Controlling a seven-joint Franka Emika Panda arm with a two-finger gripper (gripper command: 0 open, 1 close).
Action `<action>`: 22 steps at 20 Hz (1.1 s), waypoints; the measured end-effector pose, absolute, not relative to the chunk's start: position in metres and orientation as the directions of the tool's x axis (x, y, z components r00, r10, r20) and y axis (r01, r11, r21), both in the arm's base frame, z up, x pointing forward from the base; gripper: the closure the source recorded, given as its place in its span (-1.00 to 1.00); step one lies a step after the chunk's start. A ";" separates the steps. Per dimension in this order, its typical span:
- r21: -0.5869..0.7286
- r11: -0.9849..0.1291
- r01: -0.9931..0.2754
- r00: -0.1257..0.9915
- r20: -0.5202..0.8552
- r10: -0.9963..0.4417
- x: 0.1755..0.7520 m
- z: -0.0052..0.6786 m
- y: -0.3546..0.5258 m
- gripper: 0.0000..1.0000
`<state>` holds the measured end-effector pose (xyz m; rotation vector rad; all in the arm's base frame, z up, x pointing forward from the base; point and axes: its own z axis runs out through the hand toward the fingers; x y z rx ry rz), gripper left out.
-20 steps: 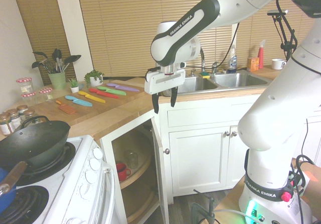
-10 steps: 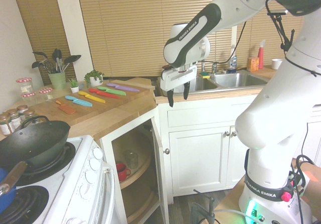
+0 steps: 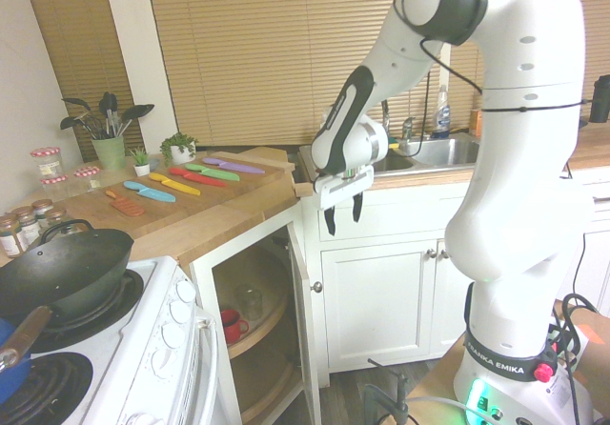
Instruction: Close the cabinet
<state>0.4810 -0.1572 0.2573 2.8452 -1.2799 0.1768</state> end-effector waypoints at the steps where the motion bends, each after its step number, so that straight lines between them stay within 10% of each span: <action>1: -0.032 -0.666 -0.746 0.660 0.101 -0.744 0.483 0.244 -0.159 -1.00; 15: -0.083 -0.784 -0.615 0.777 0.108 -0.621 0.522 0.156 -0.136 -1.00; 16: -0.079 -0.786 -0.613 0.778 0.112 -0.618 0.523 0.153 -0.135 1.00; 22: -0.085 -0.794 -0.602 0.780 0.147 -0.608 0.530 0.157 -0.131 1.00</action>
